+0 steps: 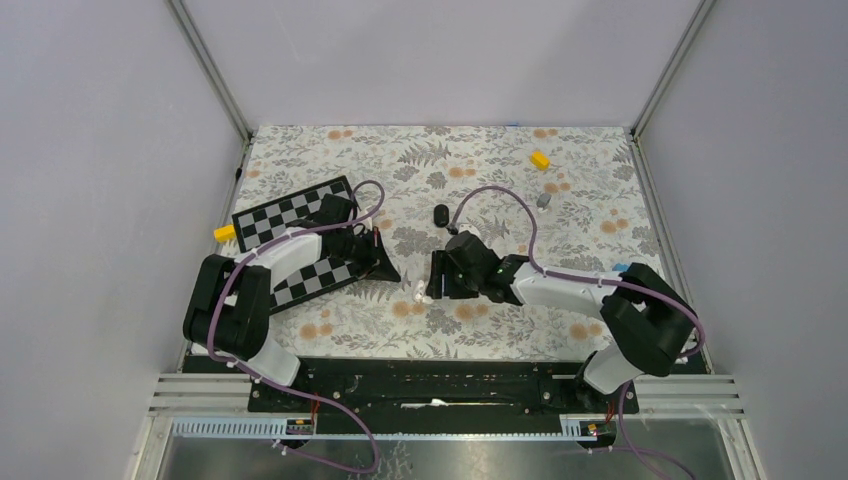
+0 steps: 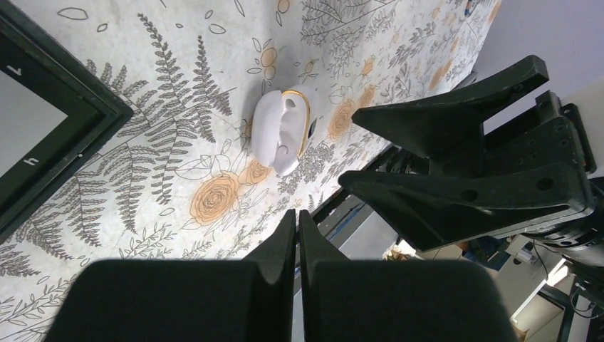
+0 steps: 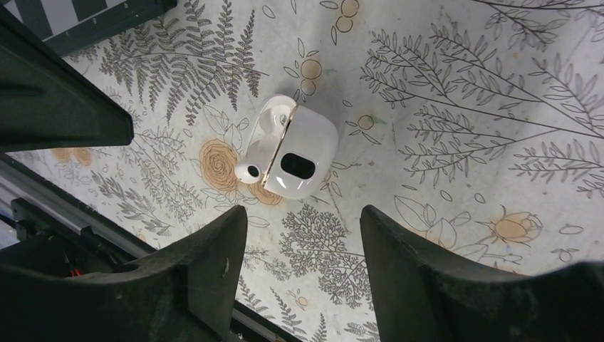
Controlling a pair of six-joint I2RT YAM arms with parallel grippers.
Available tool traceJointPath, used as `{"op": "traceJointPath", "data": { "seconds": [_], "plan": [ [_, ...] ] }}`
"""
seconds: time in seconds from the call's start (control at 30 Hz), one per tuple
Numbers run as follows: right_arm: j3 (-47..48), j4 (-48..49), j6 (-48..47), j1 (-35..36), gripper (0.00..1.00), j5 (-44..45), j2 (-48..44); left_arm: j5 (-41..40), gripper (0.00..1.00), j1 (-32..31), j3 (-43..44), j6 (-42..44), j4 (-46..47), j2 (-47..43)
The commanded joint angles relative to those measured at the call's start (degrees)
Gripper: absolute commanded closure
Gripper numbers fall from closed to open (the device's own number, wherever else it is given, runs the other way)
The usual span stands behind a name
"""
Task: Insert the wireless bluetooth earbuds into the charging case
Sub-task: Pick up the charging case from the center of the board.
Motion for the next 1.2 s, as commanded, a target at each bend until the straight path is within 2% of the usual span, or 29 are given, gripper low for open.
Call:
{"op": "traceJointPath", "data": {
  "seconds": [0.0, 0.37, 0.67, 1.17],
  "plan": [
    [3.4, 1.9, -0.4, 1.5, 0.31, 1.5, 3.2, -2.2, 1.00, 0.0, -0.3, 0.9, 1.3, -1.9],
    [5.7, 1.8, -1.9, 1.9, 0.28, 0.0, 7.1, -2.1, 1.00, 0.0, 0.1, 1.5, 1.3, -0.7],
    [6.9, 1.0, -2.1, 1.9, 0.28, 2.4, 8.7, -1.7, 1.00, 0.0, 0.2, 1.8, 1.3, -0.6],
    [6.6, 0.2, -1.4, 1.8, 0.37, 4.8, 9.5, -1.4, 1.00, 0.0, 0.1, 1.9, 1.3, -0.7]
  ]
}}
